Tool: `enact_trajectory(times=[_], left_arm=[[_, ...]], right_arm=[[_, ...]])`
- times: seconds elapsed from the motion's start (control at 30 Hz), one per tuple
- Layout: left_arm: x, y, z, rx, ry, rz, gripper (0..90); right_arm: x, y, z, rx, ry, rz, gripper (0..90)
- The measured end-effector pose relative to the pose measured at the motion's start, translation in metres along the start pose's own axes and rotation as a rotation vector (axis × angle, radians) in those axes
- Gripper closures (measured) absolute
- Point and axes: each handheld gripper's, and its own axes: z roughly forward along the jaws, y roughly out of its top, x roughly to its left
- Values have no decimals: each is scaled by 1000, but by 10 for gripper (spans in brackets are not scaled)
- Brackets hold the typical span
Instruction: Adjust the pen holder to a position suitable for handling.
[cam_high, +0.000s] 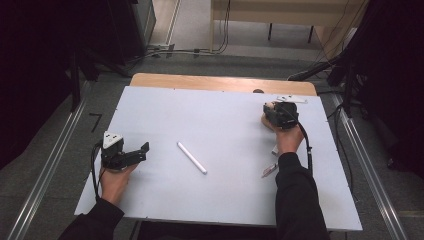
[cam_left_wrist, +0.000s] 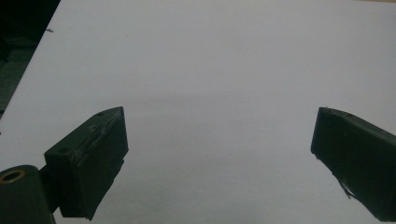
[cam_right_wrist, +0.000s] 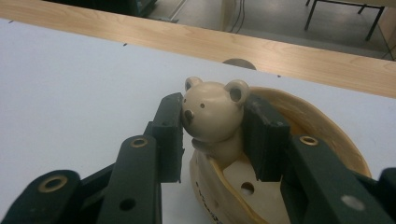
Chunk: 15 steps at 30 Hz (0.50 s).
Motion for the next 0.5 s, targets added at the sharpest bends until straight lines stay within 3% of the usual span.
enact_trajectory(times=[0.27,0.5], left_arm=[[1,0,0,-1,-1,-7,49],[0,0,0,-2,-1,-5,49]], right_arm=[[22,-2,-5,15,66,-44,589],[58,-7,-9,8,127,-78,588]])
